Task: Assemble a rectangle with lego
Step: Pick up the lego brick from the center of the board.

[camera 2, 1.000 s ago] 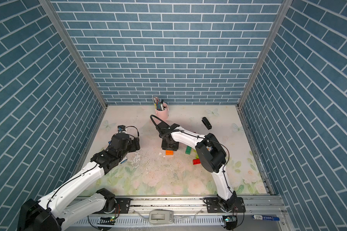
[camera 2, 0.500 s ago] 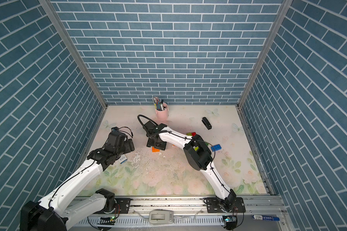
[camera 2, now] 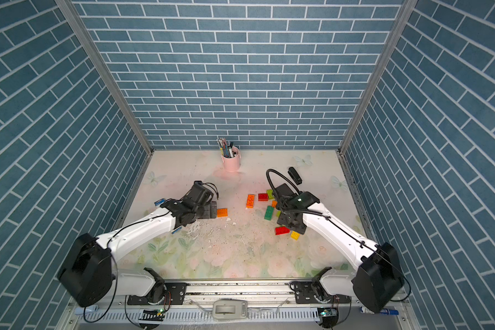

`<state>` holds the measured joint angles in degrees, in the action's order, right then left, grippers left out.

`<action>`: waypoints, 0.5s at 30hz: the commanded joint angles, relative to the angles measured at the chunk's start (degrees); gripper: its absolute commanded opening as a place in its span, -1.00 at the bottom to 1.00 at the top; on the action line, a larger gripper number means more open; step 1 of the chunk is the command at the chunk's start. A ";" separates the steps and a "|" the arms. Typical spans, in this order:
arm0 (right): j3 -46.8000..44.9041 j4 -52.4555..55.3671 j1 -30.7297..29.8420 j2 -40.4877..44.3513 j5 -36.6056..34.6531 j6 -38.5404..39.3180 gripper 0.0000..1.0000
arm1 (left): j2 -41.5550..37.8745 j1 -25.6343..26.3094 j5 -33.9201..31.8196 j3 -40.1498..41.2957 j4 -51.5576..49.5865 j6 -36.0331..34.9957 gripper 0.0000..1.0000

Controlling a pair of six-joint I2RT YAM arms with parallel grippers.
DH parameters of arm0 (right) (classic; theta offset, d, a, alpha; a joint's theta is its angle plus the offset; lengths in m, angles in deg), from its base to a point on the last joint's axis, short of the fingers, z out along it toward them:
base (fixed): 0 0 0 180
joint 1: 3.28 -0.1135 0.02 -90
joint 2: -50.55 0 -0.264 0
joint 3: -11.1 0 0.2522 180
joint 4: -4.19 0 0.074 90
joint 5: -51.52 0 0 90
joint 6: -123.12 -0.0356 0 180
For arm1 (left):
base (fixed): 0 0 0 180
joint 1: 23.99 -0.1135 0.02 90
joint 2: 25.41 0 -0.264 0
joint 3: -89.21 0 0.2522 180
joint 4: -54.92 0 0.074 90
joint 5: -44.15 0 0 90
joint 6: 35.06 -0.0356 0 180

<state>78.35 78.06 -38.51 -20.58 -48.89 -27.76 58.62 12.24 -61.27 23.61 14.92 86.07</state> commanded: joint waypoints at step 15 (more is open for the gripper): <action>-9.10 -15.78 9.43 -7.67 4.14 7.94 0.12 | 10.60 2.09 0.65 -4.64 -1.73 2.73 0.99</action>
<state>69.65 64.80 -29.94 -27.47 -45.44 -21.84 68.28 14.19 -61.03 20.07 13.96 87.93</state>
